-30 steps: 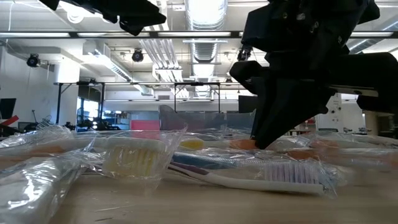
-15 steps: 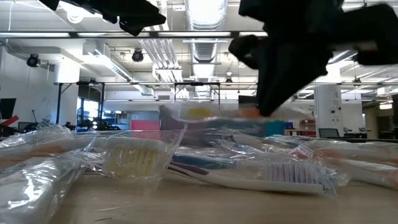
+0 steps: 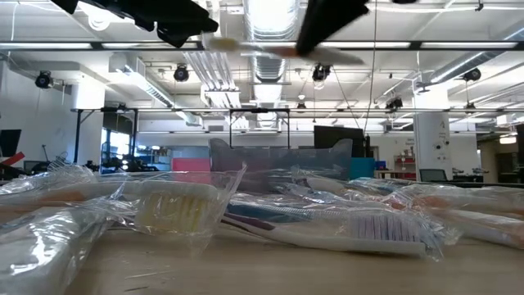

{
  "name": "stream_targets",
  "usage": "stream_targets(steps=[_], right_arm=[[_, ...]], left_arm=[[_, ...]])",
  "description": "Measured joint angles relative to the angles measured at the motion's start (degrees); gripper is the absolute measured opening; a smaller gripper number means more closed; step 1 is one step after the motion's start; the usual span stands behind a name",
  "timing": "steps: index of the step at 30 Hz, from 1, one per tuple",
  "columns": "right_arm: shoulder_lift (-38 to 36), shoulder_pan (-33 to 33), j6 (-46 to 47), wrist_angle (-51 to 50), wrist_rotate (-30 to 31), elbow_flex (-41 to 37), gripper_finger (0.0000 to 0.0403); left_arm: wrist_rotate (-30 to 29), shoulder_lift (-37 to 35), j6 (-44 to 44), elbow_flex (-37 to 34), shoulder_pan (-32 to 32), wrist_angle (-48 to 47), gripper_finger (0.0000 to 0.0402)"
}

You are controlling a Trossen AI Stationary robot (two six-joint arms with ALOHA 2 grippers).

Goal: Pick & Place Toothbrushes
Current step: Put the orange toothbrush into the blue bin

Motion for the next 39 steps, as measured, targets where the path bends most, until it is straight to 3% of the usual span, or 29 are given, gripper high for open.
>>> stream_targets(steps=[8,13,22,33,39], right_arm=[[0.0,-0.41,-2.88,-3.34,29.14,10.08,0.0017],[0.0,-3.09,-5.26,-3.42,37.61,17.68,0.0011],[0.0,-12.84,1.22,-3.43,36.77,32.59,0.0011],[0.0,-27.2,11.24,-5.69,14.18,45.03,0.0012],[-0.02,-33.58,19.2,-12.08,10.93,45.2,0.0012]], left_arm=[[-0.02,0.0,-0.01,0.0,-0.01,-0.02,0.0163],[-0.01,0.0,-0.01,0.0,0.01,-0.04,0.0163],[-0.02,0.0,0.0,0.0,0.01,-0.04,0.0163],[-0.01,0.0,-0.01,0.0,-0.01,-0.02,0.0163],[-0.02,0.0,-0.01,0.0,0.01,-0.02,0.0163]])
